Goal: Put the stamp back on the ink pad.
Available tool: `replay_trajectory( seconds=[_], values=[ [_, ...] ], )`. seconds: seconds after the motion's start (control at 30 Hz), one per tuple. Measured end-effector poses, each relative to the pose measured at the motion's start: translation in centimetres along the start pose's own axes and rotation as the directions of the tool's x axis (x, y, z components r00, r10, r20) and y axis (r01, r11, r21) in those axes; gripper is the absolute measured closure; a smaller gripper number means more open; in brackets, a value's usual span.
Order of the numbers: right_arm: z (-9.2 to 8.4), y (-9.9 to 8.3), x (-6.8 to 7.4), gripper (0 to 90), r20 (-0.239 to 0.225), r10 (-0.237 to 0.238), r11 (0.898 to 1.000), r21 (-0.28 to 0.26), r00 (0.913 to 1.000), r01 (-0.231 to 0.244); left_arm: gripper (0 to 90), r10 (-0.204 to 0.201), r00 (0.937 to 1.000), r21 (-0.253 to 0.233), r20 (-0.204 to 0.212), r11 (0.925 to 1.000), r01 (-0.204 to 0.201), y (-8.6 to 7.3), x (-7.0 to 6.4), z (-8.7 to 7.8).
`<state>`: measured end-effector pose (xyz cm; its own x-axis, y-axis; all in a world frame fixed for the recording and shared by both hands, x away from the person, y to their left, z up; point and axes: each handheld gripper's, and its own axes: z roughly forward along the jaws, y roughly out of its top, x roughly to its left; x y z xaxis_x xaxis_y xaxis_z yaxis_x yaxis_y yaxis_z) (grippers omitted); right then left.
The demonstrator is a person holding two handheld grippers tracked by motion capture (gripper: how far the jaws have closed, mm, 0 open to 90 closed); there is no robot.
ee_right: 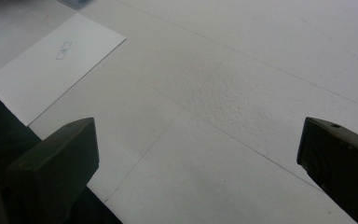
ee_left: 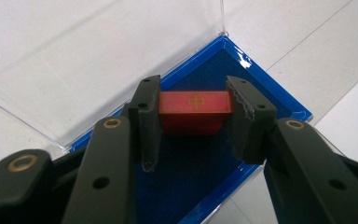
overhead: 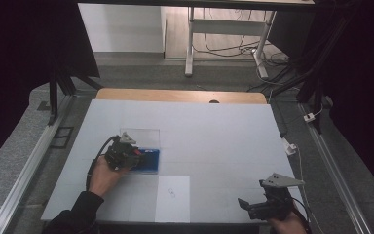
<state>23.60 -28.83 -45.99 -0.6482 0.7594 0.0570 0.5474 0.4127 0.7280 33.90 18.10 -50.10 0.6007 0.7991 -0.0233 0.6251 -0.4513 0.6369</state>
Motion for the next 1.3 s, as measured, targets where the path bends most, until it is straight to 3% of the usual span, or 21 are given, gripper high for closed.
replay_trajectory(
  seconds=[0.27, 0.8, 0.97, 1.1, 1.3],
  values=[
    [0.0, 0.0, 0.0, 0.0, 0.000, 0.000, 1.000, -0.001, 1.0000, 0.000, 46.7, 0.012, 0.9998, -0.016, -0.015, 0.9998, -0.012, 0.0, -0.2, -0.1],
    [0.0, 0.0, 0.0, 0.0, -0.001, -0.001, 1.000, -0.002, 1.0000, 0.001, 15.0, -0.038, 0.9976, -0.107, 0.057, 0.9932, 0.044, 0.1, 0.2, -1.3],
    [-0.1, 0.0, 0.0, 0.0, -0.001, 0.000, 1.000, -0.003, 1.0000, 0.000, 10.2, -0.085, 0.9902, -0.128, 0.111, 0.9868, 0.099, 0.2, 0.1, -2.1],
    [-0.1, 0.0, 0.0, 0.0, -0.001, -0.001, 1.000, -0.003, 1.0000, 0.001, 4.8, -0.062, 0.9925, -0.124, 0.105, 0.9895, 0.075, 0.1, -0.2, -2.4],
    [-0.1, 0.0, 0.0, 0.0, -0.002, 0.001, 1.000, -0.006, 1.0000, -0.001, 0.0, -0.034, 0.9906, -0.134, 0.132, 0.9896, 0.052, -0.1, -0.6, -3.0]
  ],
)
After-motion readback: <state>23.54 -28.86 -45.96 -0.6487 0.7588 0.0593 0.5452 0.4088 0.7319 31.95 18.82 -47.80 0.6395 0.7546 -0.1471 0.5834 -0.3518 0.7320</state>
